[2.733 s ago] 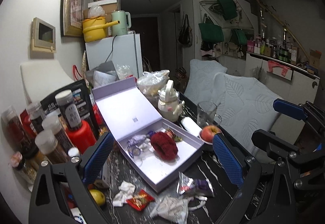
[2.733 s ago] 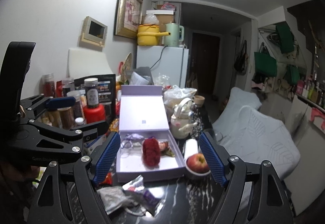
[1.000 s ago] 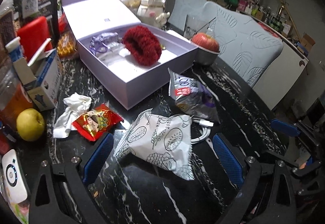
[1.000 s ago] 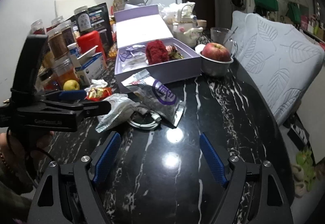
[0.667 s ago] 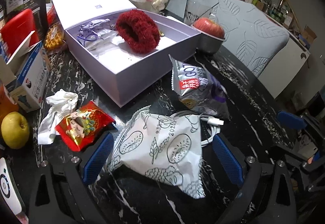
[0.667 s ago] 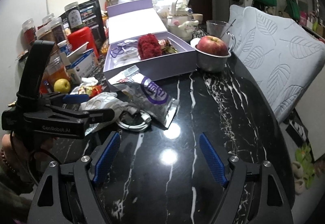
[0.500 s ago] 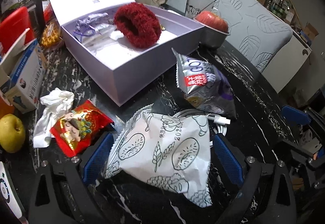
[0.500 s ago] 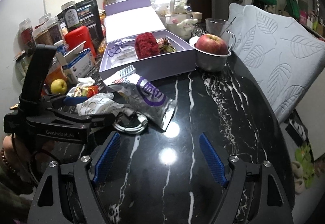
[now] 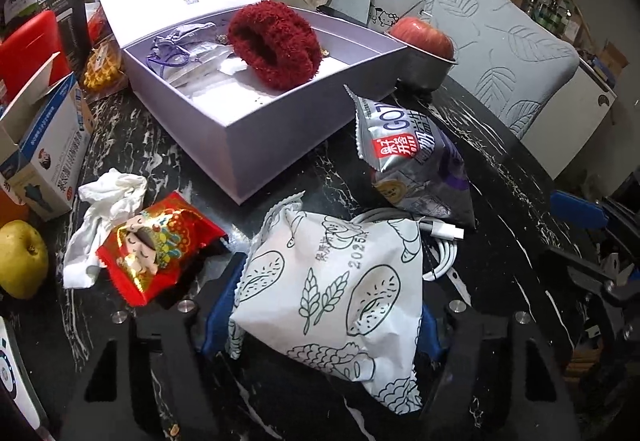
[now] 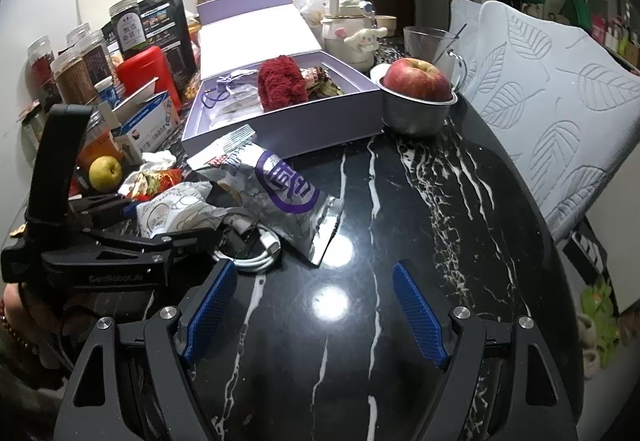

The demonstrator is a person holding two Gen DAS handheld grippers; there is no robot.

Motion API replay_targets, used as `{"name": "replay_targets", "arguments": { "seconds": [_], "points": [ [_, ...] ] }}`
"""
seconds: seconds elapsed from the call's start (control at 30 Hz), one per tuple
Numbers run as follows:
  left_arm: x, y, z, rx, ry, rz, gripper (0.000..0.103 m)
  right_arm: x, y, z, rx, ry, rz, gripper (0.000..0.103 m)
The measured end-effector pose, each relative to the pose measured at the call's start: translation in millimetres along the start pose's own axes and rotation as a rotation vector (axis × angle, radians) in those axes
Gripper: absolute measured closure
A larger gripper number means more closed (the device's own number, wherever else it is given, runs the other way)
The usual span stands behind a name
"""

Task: Organize soft objects
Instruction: 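Grasp the white leaf-print bag with the left gripper while the right grasps the silver GOZLY bag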

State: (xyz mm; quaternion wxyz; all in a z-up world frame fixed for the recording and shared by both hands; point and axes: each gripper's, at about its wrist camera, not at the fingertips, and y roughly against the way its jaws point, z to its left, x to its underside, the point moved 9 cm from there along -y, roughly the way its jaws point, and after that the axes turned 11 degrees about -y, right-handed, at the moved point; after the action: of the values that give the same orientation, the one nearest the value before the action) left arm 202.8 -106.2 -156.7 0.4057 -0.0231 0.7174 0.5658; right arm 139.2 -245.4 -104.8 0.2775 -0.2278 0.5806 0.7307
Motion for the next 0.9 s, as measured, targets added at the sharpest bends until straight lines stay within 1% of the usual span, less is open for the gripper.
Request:
{"name": "replay_targets", "arguments": {
  "seconds": [0.13, 0.43, 0.57, 0.67, 0.9],
  "points": [
    [3.8, 6.4, 2.4, 0.027, 0.041, 0.004, 0.031, -2.6, -1.5, 0.2, -0.008, -0.003, -0.002, 0.022],
    [11.1, 34.5, 9.3, -0.001, 0.078, -0.021, 0.031, -10.1, -13.7, 4.8, -0.040, 0.012, 0.007, 0.022],
    [15.2, 43.7, 19.8, -0.035, 0.108, -0.035, 0.031, -15.1, -26.0, 11.8, -0.060, 0.030, 0.018, 0.022],
    [19.2, 46.8, 26.4, -0.051, 0.126, -0.037, 0.031, -19.2, -33.6, 17.2, -0.066, 0.053, 0.018, 0.022],
    [22.6, 44.5, 33.0, -0.052, 0.150, -0.031, 0.031, -30.6, -53.8, 28.0, -0.090, 0.107, 0.021, 0.022]
  ]
}}
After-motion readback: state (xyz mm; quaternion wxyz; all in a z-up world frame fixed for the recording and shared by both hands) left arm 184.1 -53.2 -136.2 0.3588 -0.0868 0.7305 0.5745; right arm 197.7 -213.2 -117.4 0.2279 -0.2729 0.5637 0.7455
